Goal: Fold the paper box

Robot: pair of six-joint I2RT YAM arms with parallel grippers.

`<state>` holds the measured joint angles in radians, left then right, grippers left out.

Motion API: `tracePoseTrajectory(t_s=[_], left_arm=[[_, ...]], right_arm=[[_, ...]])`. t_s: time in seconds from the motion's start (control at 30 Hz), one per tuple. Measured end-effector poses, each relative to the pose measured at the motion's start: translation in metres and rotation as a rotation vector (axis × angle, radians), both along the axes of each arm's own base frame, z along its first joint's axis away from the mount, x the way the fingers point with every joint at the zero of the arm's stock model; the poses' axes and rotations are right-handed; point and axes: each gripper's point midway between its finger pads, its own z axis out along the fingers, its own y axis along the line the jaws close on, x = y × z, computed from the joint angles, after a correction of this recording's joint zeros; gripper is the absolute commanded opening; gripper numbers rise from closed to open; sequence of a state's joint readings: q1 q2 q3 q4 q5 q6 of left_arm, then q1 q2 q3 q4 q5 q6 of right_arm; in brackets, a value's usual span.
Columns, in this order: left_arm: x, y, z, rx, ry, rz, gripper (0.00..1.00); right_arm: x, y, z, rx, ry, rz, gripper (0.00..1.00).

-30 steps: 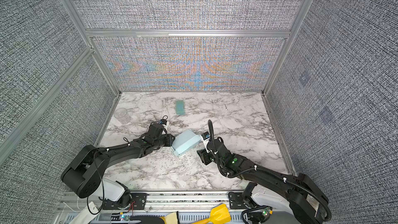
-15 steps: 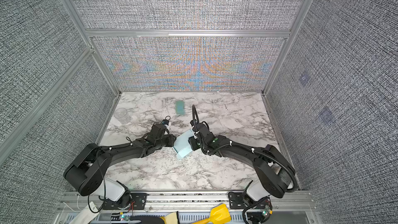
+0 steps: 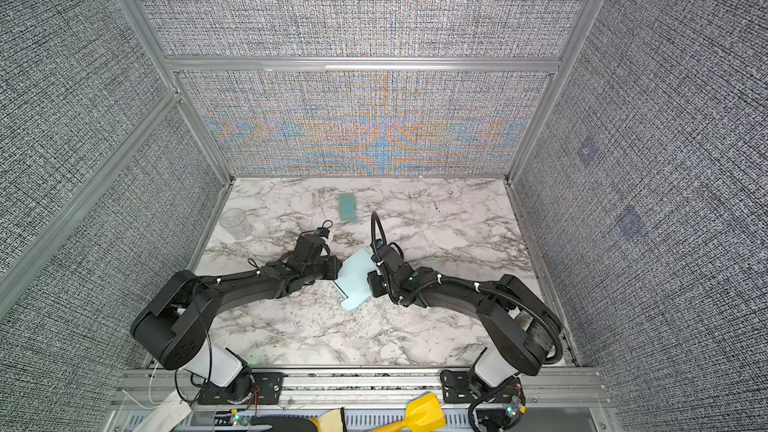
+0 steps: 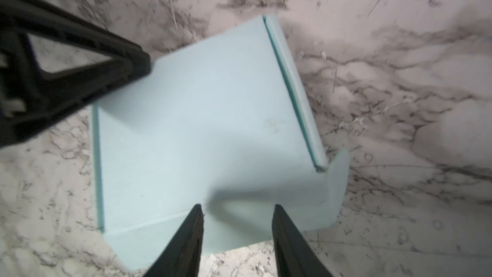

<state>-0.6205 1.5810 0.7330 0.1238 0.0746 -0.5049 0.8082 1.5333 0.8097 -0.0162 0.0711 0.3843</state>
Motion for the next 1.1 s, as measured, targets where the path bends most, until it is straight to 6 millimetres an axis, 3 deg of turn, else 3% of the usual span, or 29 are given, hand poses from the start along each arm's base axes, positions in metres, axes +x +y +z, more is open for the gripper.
tracePoseTrajectory(t_s=[0.1, 0.23, 0.37, 0.47, 0.77, 0.87, 1.0, 1.1], left_arm=[[0.007, -0.005, 0.012, -0.007, -0.015, -0.003, 0.3], [0.016, -0.011, 0.039, -0.024, -0.055, -0.005, 0.38], [0.017, -0.006, 0.069, -0.034, -0.1, 0.011, 0.4], [0.006, 0.005, 0.077, -0.035, -0.088, 0.043, 0.4], [-0.07, 0.055, 0.027, 0.014, 0.139, 0.149, 0.31], [-0.091, 0.067, 0.006, 0.047, 0.203, 0.173, 0.29], [-0.104, 0.068, -0.015, 0.08, 0.262, 0.173, 0.28], [-0.103, 0.056, -0.022, 0.084, 0.298, 0.152, 0.27]], right_arm=[[0.008, -0.007, 0.018, 0.029, -0.035, -0.025, 0.46], [0.026, -0.031, 0.034, 0.06, -0.054, -0.094, 0.47], [0.042, -0.05, 0.033, 0.078, -0.022, -0.128, 0.5], [0.05, -0.051, 0.029, 0.091, 0.012, -0.118, 0.51], [0.059, -0.038, 0.01, 0.101, 0.091, -0.089, 0.51], [0.069, -0.037, 0.013, 0.104, 0.086, -0.103, 0.52], [0.079, -0.044, 0.011, 0.092, 0.085, -0.142, 0.52], [0.083, -0.051, 0.004, 0.065, 0.101, -0.177, 0.52]])
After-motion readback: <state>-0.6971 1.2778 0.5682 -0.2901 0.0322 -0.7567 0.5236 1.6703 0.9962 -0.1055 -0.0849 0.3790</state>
